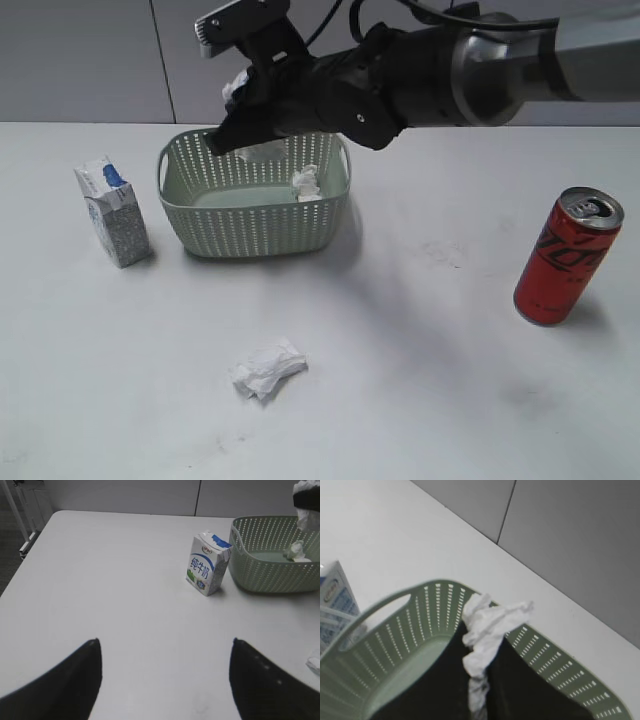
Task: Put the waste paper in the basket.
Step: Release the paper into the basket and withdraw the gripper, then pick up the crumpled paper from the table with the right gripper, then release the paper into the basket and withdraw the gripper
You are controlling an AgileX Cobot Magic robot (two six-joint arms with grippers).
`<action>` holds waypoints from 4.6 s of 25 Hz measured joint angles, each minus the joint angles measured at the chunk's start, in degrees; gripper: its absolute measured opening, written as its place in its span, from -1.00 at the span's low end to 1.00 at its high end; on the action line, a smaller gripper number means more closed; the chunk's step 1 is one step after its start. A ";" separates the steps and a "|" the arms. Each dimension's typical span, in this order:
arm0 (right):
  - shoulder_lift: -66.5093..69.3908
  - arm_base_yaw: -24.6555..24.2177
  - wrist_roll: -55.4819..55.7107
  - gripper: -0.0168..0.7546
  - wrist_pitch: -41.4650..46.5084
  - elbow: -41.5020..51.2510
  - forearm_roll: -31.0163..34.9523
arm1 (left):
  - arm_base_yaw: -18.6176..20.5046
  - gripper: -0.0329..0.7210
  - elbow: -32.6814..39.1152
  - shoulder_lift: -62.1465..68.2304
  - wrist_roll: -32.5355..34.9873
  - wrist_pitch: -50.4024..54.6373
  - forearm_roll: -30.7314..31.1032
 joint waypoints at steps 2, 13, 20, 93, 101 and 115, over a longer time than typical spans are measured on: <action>0.91 -0.27 0.00 -0.86 0.80 0.00 -0.20 | 0.00 0.65 0.00 0.00 0.00 0.00 0.00; -0.83 -0.41 -0.05 0.65 8.90 0.00 2.48 | 0.00 0.65 0.00 0.00 0.00 0.00 0.00; -10.36 -0.41 -0.28 0.56 33.47 -0.61 13.78 | 0.00 0.65 0.00 0.00 0.00 0.00 0.00; 0.34 -0.46 -4.13 -0.97 6.10 -7.42 7.55 | 0.00 0.65 0.00 0.00 0.00 0.00 0.00; 4.66 -0.53 -4.01 0.23 11.07 -7.42 10.70 | 0.00 0.65 0.00 0.00 0.00 0.00 0.00; -4.69 -4.24 -4.11 0.58 40.94 -10.49 9.86 | 0.00 0.65 0.00 0.00 0.00 0.00 0.00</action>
